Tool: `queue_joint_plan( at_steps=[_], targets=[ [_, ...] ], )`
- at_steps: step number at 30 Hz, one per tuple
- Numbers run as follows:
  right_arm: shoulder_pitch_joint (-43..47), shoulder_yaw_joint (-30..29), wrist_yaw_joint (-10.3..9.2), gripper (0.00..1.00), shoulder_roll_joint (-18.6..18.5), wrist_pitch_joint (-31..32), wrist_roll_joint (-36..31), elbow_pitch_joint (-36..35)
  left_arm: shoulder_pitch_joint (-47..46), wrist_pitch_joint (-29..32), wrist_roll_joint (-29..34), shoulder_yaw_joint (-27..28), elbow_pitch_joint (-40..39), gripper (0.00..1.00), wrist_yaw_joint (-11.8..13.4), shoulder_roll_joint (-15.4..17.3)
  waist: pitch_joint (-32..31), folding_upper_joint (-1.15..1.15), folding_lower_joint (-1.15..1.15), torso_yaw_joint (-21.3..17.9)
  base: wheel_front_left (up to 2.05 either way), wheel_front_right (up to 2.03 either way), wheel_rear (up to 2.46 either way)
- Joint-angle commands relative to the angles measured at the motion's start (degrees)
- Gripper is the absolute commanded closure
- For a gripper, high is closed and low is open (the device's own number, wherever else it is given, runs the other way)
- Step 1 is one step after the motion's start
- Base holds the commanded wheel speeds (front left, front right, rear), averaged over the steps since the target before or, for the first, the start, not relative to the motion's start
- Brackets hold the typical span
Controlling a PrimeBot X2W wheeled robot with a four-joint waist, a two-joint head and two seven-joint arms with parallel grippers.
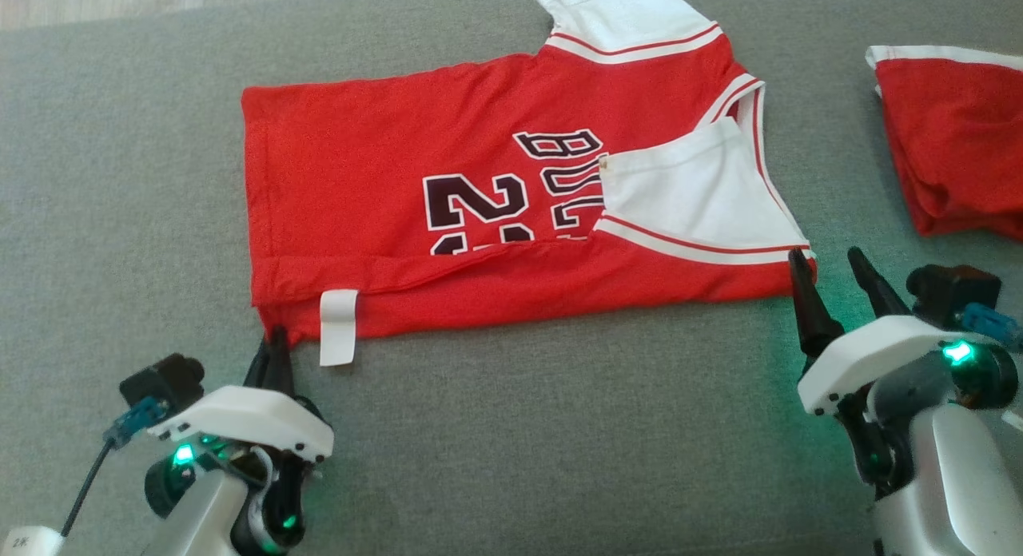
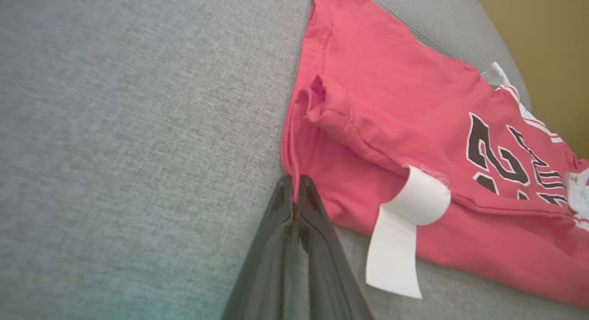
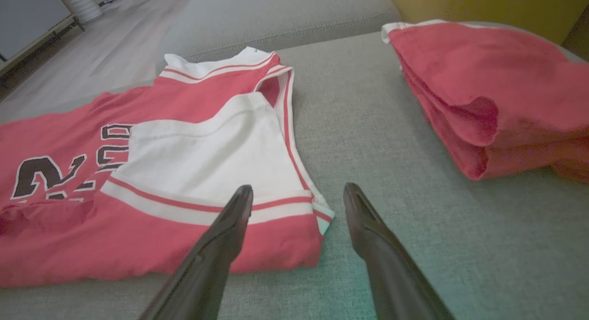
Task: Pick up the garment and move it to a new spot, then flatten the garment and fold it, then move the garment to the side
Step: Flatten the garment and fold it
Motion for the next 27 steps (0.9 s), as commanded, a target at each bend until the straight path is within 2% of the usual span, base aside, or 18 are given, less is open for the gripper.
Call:
queue_joint_plan(
  at_steps=[1, 10, 11, 12, 13, 14, 15, 21, 27],
  targets=[
    [-0.1, 0.8, -0.04, 0.00, -0.1, 0.5, 0.1, -1.3, -1.8, 0.1, -0.3, 1.8, -0.9, 1.00, -0.3, 0.4, 0.1, 0.00, 0.00, 0.2, 0.00, 0.00, 0.00],
    [-2.1, -0.9, -0.04, 0.00, -0.1, 4.1, 1.8, 4.7, -2.5, -2.0, -0.1, 2.1, -2.1, 1.00, -1.2, -0.1, 0.5, 0.00, 0.00, 1.5, 0.00, 0.00, 0.00],
    [-2.5, -0.8, -0.04, 0.31, -0.1, 4.6, 2.0, 5.6, -2.6, -2.1, -0.2, 2.1, -2.3, 1.00, -1.3, -0.2, 0.5, 0.00, 0.00, 1.7, 0.00, 0.00, 0.00],
    [-3.1, -0.7, -0.04, 0.51, -0.1, 4.8, 2.6, 6.3, -2.6, -2.2, -0.3, 2.1, -2.4, 1.00, -1.4, -0.2, 0.4, 0.00, 0.00, 1.8, 0.00, 0.00, 0.00],
    [-3.7, -0.6, -0.04, 0.69, -0.1, 4.8, 3.7, 6.8, -2.7, -2.2, -0.3, 2.1, -2.5, 1.00, -1.5, -0.2, 0.4, 0.00, 0.00, 1.9, 0.00, 0.00, 0.00],
    [-4.3, -0.4, -0.04, 0.81, -0.1, 4.9, 4.5, 7.2, -2.8, -2.2, -0.3, 2.1, -2.6, 1.00, -1.6, -0.2, 0.3, 0.00, 0.00, 2.0, 0.00, 0.00, 0.00],
    [-5.0, -0.3, -0.04, 1.00, -0.1, 4.9, 5.0, 7.4, -2.8, -2.2, -0.3, 2.1, -2.7, 1.00, -1.7, -0.2, 0.2, 0.00, 0.00, 2.1, 0.00, 0.00, 0.00],
    [-9.2, -0.7, -0.04, 1.00, -0.1, 5.6, 6.6, 6.2, -4.2, -1.9, 0.2, 2.2, -4.2, 1.00, -1.8, 0.8, -0.9, 0.00, 0.00, 2.2, 0.00, 0.00, 0.00],
    [-12.5, -2.8, -0.04, 1.00, -0.1, 9.5, 6.8, 2.7, -6.1, -0.6, 0.6, 3.0, -9.0, 1.00, -1.2, 3.1, -2.4, 0.00, 0.00, 2.3, 0.00, 0.00, 0.00]
  ],
)
